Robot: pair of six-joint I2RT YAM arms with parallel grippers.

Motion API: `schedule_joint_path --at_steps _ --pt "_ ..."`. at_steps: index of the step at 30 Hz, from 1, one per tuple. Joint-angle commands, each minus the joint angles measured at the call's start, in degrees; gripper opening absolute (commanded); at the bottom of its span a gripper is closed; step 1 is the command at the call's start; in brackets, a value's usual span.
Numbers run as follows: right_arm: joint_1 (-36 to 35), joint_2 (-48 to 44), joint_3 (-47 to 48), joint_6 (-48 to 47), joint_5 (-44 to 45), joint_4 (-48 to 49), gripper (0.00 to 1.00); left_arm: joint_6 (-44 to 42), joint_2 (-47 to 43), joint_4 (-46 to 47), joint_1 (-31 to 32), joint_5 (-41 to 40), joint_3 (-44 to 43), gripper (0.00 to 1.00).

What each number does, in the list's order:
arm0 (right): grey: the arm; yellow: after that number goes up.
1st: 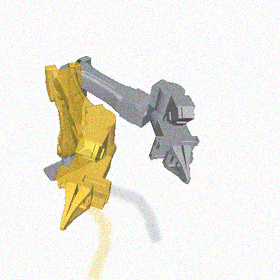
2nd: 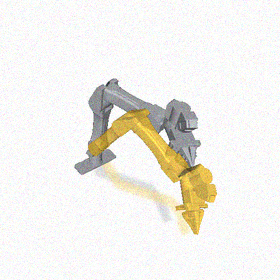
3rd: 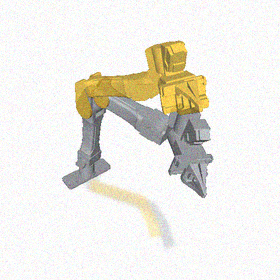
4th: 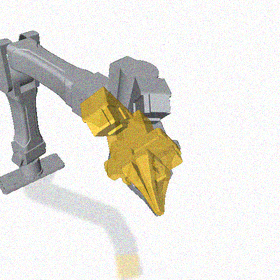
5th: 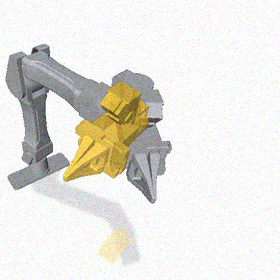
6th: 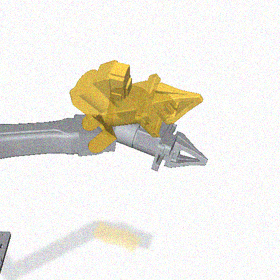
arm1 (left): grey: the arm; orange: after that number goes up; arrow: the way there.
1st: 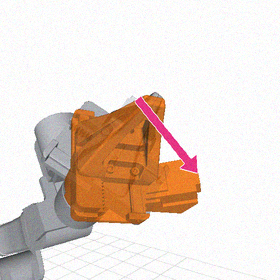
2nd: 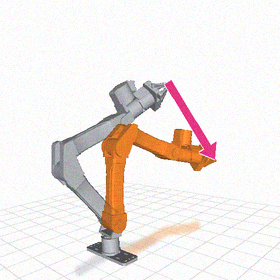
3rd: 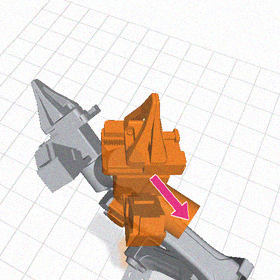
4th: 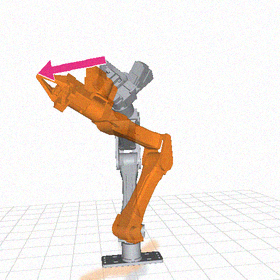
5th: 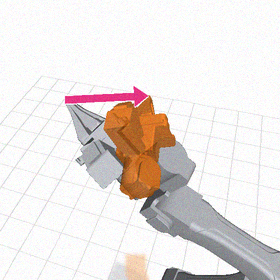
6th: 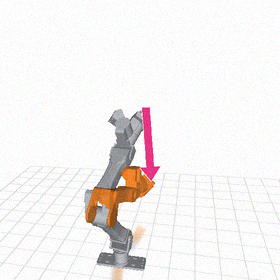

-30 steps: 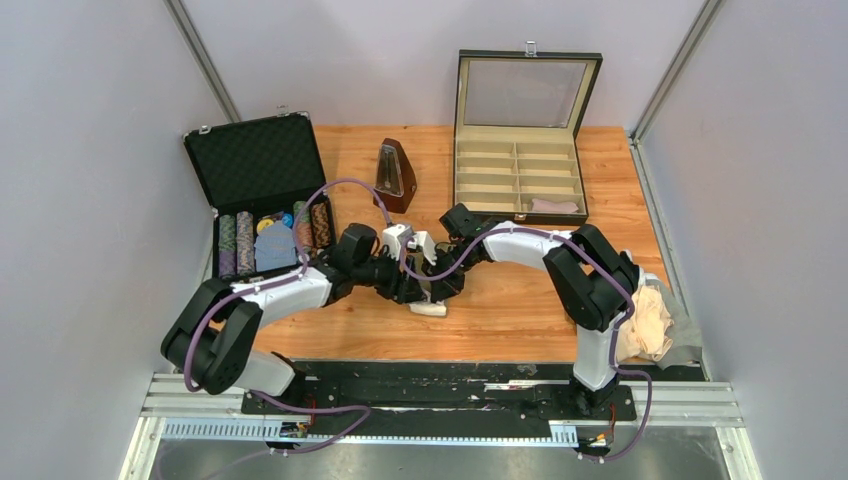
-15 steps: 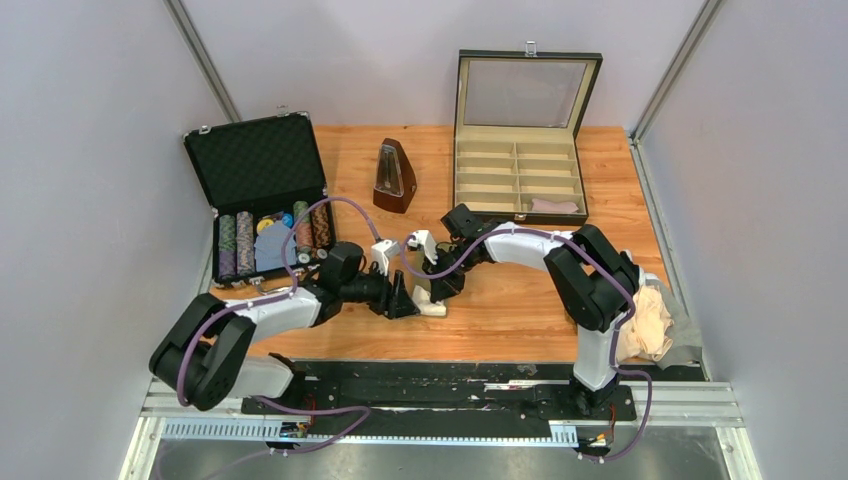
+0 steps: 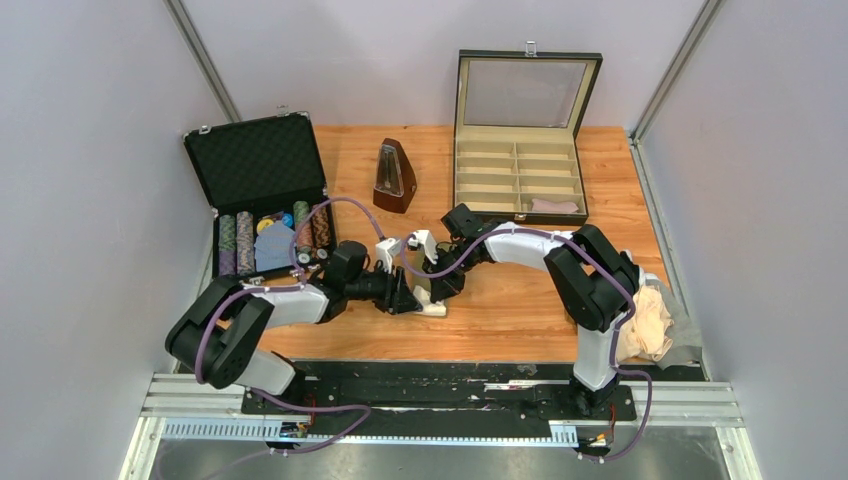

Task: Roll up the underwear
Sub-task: Roll the underwear to the center of the board.

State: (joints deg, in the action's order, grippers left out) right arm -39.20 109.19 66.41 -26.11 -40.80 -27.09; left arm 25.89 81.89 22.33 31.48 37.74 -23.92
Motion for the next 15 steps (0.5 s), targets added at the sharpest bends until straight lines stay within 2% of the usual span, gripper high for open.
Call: schedule_joint_path --at_steps 1,10,15 --pt "0.2 -1.46 0.46 0.39 -0.7 1.41 0.05 0.54 2.08 3.23 0.35 0.67 -0.16 0.46" --pt "0.53 -0.54 0.12 0.14 0.37 1.49 0.04 1.07 7.15 2.89 0.37 0.99 -2.53 0.18" --pt "0.9 0.15 -0.12 -0.64 1.11 1.59 0.05 1.52 10.37 2.84 0.36 1.27 -5.2 0.13"
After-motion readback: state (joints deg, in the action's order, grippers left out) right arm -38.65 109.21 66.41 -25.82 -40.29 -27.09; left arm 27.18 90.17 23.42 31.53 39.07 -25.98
